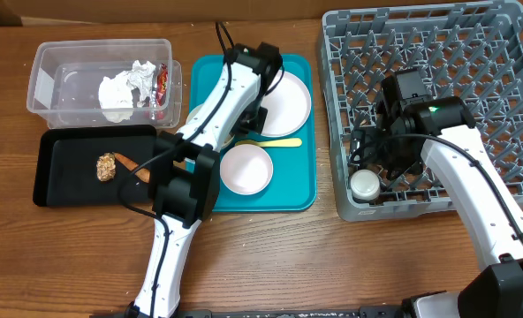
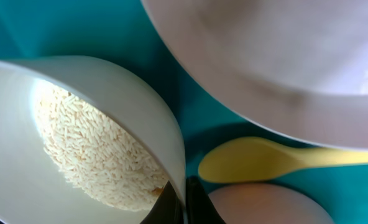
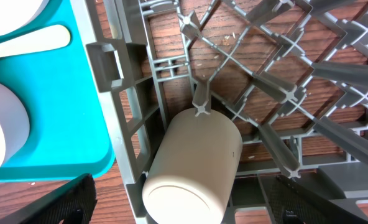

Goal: Sort waste into correct bins and load items into the dishwasher
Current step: 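Lift the rice bowl off the teal tray, then tip the rice bowl over the black tray to pour out rice, then carry the emptied bowl back and set it on the teal tray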

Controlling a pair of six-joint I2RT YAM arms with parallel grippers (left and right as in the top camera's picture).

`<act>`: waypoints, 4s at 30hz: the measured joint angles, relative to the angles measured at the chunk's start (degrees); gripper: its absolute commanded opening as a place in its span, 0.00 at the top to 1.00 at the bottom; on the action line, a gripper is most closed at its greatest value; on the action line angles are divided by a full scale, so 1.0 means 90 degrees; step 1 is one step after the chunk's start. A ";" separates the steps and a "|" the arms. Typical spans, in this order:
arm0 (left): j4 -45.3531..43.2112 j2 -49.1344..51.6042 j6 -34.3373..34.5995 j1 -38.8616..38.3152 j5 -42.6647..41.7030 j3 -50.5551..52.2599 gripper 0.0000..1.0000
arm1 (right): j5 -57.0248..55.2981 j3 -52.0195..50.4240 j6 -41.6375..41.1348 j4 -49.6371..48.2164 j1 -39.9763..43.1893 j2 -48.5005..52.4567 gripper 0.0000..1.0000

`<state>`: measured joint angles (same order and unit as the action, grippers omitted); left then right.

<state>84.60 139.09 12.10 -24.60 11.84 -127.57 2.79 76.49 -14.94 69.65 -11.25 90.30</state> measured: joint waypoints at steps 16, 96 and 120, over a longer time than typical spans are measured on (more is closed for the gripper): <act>0.1314 -0.0823 -0.0070 0.0503 -0.0794 -0.2946 0.96 | -0.0002 0.0000 0.0046 0.0102 0.0000 0.0000 0.09; -0.5299 -0.3733 -0.3152 0.8541 -1.1132 0.6421 0.96 | -0.0002 0.0000 0.0146 0.0095 0.0000 0.0000 0.09; -0.5768 -0.5428 -0.2523 0.3313 -0.6564 0.5476 0.96 | 0.0000 0.0000 0.0143 -0.0219 0.0000 0.0000 0.09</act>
<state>32.69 90.24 -10.61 5.21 -47.24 -78.28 2.79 76.49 -13.65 67.68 -11.25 90.30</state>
